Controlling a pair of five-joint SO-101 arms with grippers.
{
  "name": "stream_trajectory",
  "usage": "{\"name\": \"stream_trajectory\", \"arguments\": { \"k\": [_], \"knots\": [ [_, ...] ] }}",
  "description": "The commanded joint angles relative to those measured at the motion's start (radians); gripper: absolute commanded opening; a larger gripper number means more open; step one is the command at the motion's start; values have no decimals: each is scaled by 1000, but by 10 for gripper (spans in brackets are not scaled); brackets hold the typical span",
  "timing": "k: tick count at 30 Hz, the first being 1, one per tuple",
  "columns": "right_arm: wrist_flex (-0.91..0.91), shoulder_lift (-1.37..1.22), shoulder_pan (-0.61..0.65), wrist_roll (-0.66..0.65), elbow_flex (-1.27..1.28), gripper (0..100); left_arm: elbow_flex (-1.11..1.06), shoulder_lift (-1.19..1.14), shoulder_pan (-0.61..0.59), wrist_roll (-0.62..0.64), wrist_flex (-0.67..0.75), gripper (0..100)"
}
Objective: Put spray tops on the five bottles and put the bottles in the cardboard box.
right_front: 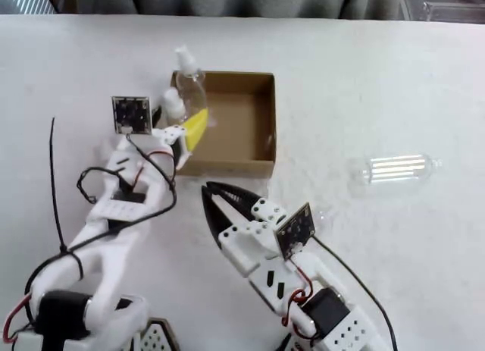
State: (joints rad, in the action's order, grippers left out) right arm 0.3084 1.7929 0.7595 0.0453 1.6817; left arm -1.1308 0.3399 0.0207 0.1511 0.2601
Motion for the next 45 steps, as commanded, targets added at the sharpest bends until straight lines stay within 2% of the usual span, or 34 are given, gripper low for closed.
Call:
{"name": "stream_trajectory", "arguments": {
  "k": [1, 13, 20, 25, 30, 33, 37, 39, 45],
  "knots": [
    [4, 1, 1, -9, 8, 15, 9, 119, 2, -9, -81, 329],
    [21, 2, -1, -9, 8, 15, 9, 249, 1, -12, -295, 328],
    [25, 2, -1, -9, 8, 15, -2, 424, -7, -75, -566, 328],
    [25, 1, -1, -9, 8, 15, -2, 519, -8, -89, -802, 328],
    [25, 1, -1, -9, 8, 15, -17, 598, -8, -83, -970, 326],
    [25, 1, -1, -9, 8, 15, -72, 661, -8, -83, -1010, 269],
    [25, -1, -2, -9, 8, 15, -167, 771, -10, -91, -1014, 95],
    [25, 1, -16, -9, 8, 15, -213, 834, -10, -97, -1022, 41],
    [18, 7, -114, -9, 3, 15, -313, 1026, -38, -157, -1119, 28]
  ]
}}
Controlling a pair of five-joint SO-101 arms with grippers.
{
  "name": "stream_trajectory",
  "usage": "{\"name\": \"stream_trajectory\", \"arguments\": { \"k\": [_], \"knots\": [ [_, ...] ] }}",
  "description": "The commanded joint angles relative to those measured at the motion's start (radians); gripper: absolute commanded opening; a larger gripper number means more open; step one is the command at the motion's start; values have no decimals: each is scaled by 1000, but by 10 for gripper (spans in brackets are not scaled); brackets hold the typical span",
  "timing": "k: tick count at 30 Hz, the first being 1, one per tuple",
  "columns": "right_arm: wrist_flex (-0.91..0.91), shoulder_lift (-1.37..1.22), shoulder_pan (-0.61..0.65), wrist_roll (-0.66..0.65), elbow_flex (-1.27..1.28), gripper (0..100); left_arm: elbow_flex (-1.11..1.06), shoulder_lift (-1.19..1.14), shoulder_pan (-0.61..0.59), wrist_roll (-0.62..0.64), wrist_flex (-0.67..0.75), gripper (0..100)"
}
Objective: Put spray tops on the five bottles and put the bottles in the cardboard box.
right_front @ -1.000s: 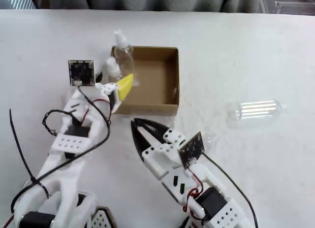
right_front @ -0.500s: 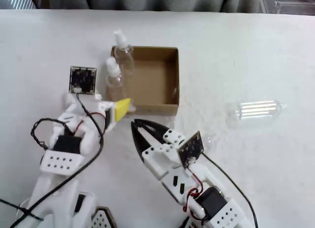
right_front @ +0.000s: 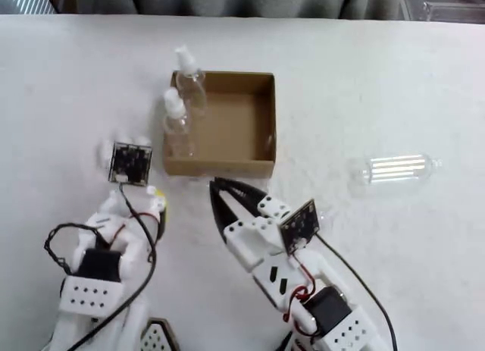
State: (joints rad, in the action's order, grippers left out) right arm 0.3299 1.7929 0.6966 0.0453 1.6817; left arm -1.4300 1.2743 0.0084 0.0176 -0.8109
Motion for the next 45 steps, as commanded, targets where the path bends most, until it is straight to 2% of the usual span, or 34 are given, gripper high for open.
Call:
{"name": "stream_trajectory", "arguments": {
  "k": [1, 10, 14, 20, 25, 29, 32, 38, 45],
  "knots": [
    [-4, 7, -76, -9, 2, 15, -35, 122, -36, -29, -63, 28],
    [4, -2, -367, -11, -161, 15, -264, 429, -119, -55, -94, 28],
    [22, -2, -499, -129, -164, 15, -262, 541, -120, -57, -212, 28],
    [99, -2, -710, -187, -155, 15, -262, 549, -122, -167, -232, 28],
    [176, -2, -845, -189, -157, 15, -262, 549, -120, -175, -245, 28],
    [295, -2, -878, -190, -160, 15, -262, 549, -125, -175, -245, 28],
    [397, -2, -875, -256, -161, 15, -262, 549, -127, -175, -245, 28],
    [481, -22, -857, -279, -175, 15, -262, 549, -127, -175, -245, 28],
    [636, -348, -765, -270, -371, 15, -262, 549, -128, -175, -245, 28]
  ]
}}
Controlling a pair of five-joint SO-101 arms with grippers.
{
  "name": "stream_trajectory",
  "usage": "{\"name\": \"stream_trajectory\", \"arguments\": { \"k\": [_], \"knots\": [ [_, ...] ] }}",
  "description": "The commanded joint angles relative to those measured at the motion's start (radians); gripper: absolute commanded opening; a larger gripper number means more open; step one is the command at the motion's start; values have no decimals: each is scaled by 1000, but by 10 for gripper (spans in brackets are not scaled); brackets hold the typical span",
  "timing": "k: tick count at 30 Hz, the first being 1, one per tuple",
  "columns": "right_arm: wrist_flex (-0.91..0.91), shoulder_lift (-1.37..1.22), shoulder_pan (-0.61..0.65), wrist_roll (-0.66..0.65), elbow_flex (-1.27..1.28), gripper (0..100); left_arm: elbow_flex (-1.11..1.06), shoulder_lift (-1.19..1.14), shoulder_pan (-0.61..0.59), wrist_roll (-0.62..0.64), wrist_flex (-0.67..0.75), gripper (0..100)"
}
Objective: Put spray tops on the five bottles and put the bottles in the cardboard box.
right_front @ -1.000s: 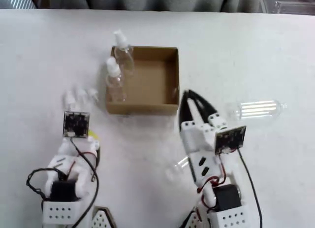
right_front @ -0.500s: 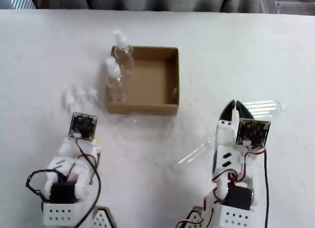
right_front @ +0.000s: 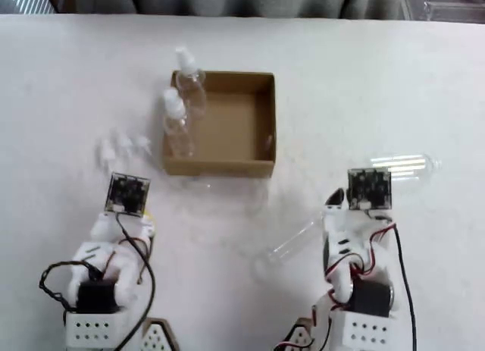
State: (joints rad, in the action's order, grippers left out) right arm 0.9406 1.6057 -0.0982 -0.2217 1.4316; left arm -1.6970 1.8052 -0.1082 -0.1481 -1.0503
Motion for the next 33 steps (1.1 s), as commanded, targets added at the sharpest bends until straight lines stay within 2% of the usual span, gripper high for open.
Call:
{"name": "stream_trajectory", "arguments": {
  "k": [1, 6, 10, 13, 15, 20, 24, 27, 33],
  "knots": [
    [25, -228, 42, -3, -149, 15, 5, 18, -12, -9, -6, 28],
    [25, -542, 85, -3, -264, 15, 5, 19, -31, -8, 2, 28],
    [25, -705, 77, -12, -348, 15, 14, 21, -179, 0, 84, 28],
    [31, -740, 85, -14, -362, 15, 26, 16, -297, 61, 141, 28],
    [41, -736, 97, -26, -364, 15, 46, 16, -335, 80, 141, 28],
    [99, -719, 170, -63, -358, 15, 51, 15, -372, 81, 146, 28],
    [96, -716, 177, -60, -328, 15, 98, 2, -377, 81, 118, 28],
    [42, -716, 174, -60, -279, 15, 186, -91, -377, 83, 97, 28],
    [-30, -716, 170, -66, -207, 15, 413, -452, -374, 78, 94, 31]
  ]
}}
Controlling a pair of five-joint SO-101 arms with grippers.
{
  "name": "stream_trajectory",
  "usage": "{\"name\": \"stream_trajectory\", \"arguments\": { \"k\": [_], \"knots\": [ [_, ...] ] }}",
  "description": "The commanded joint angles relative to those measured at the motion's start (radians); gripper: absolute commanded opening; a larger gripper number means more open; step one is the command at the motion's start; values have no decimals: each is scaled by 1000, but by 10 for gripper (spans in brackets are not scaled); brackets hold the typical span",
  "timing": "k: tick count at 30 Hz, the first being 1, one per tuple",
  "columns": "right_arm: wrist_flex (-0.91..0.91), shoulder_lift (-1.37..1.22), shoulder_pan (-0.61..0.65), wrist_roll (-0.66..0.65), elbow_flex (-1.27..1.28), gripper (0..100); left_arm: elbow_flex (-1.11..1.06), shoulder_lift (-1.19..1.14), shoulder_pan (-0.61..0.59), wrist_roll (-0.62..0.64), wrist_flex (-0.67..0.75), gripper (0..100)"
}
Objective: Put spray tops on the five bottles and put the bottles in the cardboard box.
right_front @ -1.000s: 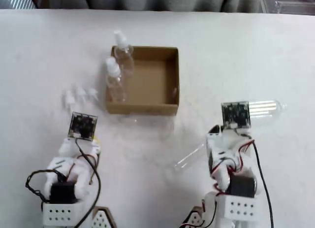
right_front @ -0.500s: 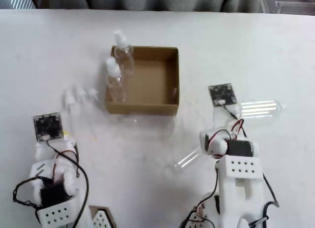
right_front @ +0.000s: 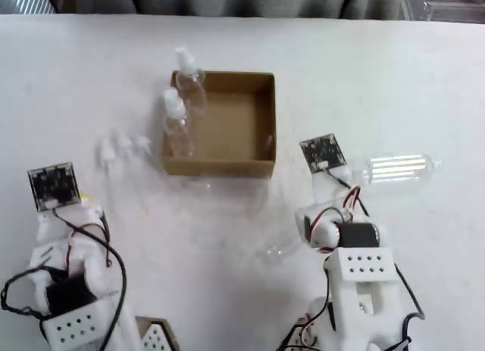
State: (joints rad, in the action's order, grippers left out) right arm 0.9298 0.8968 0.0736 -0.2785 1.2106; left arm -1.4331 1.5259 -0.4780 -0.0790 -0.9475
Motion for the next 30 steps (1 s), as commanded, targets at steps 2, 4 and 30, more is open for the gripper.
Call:
{"name": "stream_trajectory", "arguments": {
  "k": [2, 4, 30],
  "knots": [
    [-22, -7, -21, -9, 20, 15, 226, -291, -5, 11, -9, 31],
    [-39, -7, -38, -9, 25, 15, 304, -390, -5, 12, -9, 32],
    [-58, -5, -54, -11, 44, 15, 1220, -1501, 73, 77, -250, 167]
  ]
}}
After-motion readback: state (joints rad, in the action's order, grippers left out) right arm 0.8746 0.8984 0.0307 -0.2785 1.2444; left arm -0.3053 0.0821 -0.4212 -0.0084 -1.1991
